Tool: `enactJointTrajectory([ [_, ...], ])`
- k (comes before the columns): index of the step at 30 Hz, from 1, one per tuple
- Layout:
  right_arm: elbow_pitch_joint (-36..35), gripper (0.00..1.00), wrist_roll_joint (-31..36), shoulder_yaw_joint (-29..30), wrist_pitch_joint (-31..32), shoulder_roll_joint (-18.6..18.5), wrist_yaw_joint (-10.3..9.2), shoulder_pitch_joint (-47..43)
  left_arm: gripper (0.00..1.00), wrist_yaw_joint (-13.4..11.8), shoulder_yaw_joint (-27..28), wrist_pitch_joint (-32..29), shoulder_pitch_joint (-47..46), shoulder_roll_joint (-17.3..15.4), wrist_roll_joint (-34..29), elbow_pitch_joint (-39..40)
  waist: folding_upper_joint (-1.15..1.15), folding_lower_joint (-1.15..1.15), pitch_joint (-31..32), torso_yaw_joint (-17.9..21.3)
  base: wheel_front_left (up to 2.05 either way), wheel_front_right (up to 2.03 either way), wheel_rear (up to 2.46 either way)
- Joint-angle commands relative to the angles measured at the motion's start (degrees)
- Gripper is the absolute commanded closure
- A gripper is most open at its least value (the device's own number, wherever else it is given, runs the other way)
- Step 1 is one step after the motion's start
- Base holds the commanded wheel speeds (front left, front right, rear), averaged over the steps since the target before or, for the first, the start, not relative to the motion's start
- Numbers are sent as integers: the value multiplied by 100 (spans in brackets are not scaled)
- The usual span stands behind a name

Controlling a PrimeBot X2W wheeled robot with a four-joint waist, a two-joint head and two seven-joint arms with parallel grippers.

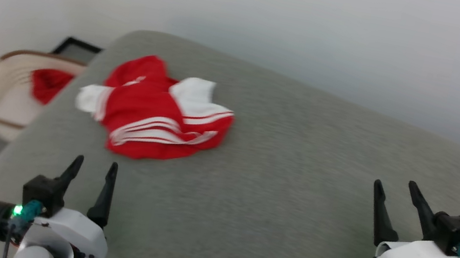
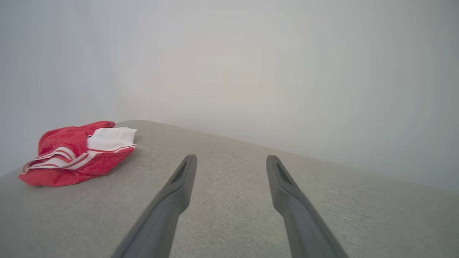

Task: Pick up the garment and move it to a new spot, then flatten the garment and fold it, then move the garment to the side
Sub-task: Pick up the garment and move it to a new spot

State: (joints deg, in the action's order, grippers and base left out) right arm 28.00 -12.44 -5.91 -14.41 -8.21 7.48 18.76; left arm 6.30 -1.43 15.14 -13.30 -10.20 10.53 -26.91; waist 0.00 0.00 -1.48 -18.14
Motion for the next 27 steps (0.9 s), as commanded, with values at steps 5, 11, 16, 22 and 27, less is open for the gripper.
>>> enactJointTrajectory([
  [5,43,0,-145,-606,16,101,2,324,0,-134,234,0,218,82,151,147,0,0,-56,-1230,0,0,0],
  [11,384,0,-470,-1461,32,147,2,905,0,-325,645,0,629,208,278,667,0,0,-240,-1353,-2,-2,-2],
  [16,681,0,-818,-1899,-36,48,1,1162,0,-374,733,0,901,337,256,997,0,0,-246,-1354,-26,-26,-26],
  [22,758,0,-1119,-2125,-77,-112,1,1227,0,-399,661,0,961,432,193,1136,0,0,-242,-1335,-12,-12,-12],
  [27,561,0,-1206,-1849,-80,-199,1,1045,0,-227,491,-25,725,333,134,1016,0,0,-216,-1286,0,0,0],
])
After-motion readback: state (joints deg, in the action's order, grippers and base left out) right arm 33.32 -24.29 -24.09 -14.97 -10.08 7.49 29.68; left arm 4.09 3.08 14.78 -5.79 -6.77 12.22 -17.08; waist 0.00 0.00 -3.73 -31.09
